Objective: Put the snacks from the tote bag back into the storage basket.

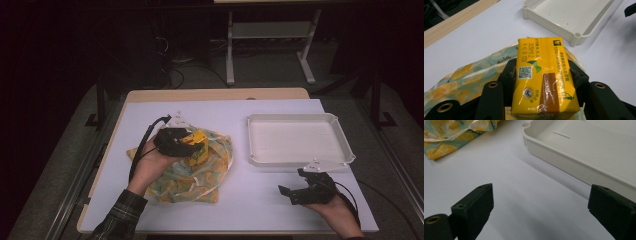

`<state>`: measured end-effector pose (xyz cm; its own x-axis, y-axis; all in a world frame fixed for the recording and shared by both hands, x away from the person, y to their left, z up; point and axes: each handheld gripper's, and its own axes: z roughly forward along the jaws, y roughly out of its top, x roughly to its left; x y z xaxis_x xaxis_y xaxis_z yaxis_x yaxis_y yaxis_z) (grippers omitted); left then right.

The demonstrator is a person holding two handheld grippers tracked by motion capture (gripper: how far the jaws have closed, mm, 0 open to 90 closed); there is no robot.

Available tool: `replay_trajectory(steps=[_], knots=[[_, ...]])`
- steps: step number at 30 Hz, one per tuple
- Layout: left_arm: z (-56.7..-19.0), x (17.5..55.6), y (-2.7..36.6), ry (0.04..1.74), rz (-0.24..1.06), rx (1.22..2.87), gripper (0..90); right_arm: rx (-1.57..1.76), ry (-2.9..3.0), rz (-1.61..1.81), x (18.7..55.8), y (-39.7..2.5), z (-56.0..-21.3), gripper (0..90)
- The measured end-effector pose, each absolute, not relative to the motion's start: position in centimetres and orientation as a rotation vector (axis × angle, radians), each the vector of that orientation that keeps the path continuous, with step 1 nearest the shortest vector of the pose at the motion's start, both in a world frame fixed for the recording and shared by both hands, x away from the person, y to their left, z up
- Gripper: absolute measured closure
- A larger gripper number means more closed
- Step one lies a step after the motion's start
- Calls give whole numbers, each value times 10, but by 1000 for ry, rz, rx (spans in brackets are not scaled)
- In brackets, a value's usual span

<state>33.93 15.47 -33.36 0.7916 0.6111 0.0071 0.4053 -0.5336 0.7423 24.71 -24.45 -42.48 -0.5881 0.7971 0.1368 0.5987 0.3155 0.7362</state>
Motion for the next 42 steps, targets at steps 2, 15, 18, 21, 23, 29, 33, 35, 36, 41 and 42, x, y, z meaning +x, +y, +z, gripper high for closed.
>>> replay_trajectory(steps=[2,15,18,21,23,29,33,35,36,41,42], knots=[[-331,340,153,734,343,2212,514,1267,2331,1137,247,-245,-425,62],[-318,342,137,708,328,2199,517,1266,2328,1144,247,-245,-424,62],[-316,342,132,699,324,2193,517,1267,2329,1143,247,-245,-424,62],[-315,344,127,684,321,2199,517,1265,2328,1146,247,-245,-424,62],[-314,344,123,684,319,2195,517,1264,2328,1146,247,-245,-425,62],[-313,347,112,661,308,2208,517,1264,2326,1149,247,-246,-424,62],[-314,348,103,657,297,2199,517,1267,2327,1154,246,-246,-424,62],[-314,349,99,650,297,2203,517,1263,2327,1154,246,-246,-424,62],[-314,349,97,650,298,2204,517,1263,2327,1156,246,-246,-424,62],[-315,351,87,639,294,2197,517,1265,2328,1157,245,-247,-423,62],[-315,352,85,635,292,2198,517,1265,2328,1157,245,-247,-423,62]])
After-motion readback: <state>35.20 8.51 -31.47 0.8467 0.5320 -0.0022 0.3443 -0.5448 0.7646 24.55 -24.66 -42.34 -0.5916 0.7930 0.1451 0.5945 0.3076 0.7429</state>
